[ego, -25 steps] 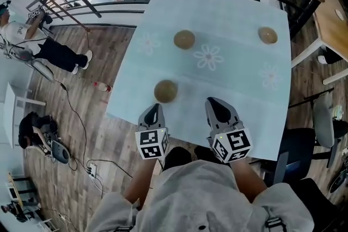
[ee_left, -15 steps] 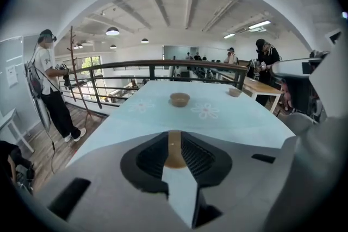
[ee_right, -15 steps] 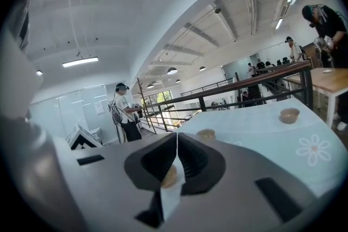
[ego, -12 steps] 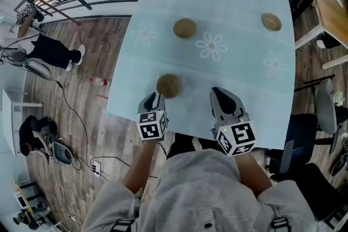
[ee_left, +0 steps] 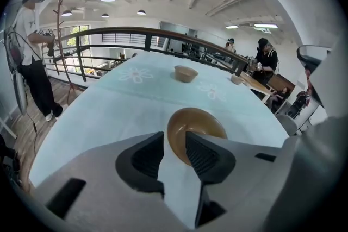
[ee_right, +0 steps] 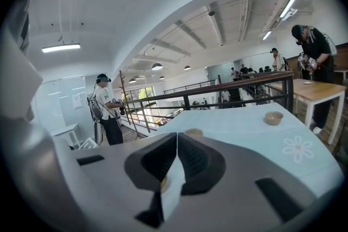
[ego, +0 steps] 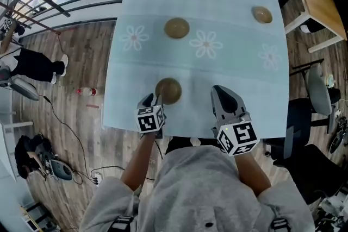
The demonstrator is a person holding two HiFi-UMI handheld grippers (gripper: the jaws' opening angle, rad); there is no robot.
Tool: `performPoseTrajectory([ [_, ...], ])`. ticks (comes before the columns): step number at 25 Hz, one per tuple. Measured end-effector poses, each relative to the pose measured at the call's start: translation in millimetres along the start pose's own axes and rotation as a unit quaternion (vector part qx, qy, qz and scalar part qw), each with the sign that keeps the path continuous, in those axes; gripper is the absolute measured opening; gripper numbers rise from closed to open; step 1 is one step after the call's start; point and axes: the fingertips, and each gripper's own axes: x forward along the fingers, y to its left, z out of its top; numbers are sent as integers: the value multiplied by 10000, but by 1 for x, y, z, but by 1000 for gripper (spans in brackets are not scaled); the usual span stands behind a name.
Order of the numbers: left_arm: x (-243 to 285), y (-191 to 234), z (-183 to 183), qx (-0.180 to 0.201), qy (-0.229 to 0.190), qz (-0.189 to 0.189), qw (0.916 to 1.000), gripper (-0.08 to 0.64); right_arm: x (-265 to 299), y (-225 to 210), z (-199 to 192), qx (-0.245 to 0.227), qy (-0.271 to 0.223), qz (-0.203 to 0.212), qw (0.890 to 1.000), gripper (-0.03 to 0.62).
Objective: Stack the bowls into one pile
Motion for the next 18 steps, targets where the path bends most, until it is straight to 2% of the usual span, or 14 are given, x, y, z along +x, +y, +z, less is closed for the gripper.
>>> performPoseTrajectory([
  [6,18,-6,-5,-36,284,-553,9981,129,14,4,-5,66,-18,-289,9996,28],
  [7,21,-7,-5,-30,303,-599,9977,124,16,5,-5,74,-35,-321,9995,28],
  [9,23,-5,-5,-40,313,-627,9975,67,19,10,-3,53,-90,-364,9993,28],
  [15,33,-11,5,16,327,-793,9963,28,20,7,4,51,-256,-612,9978,28],
  [18,35,-14,5,-262,438,-945,9942,25,14,6,8,49,-315,-739,9968,28],
])
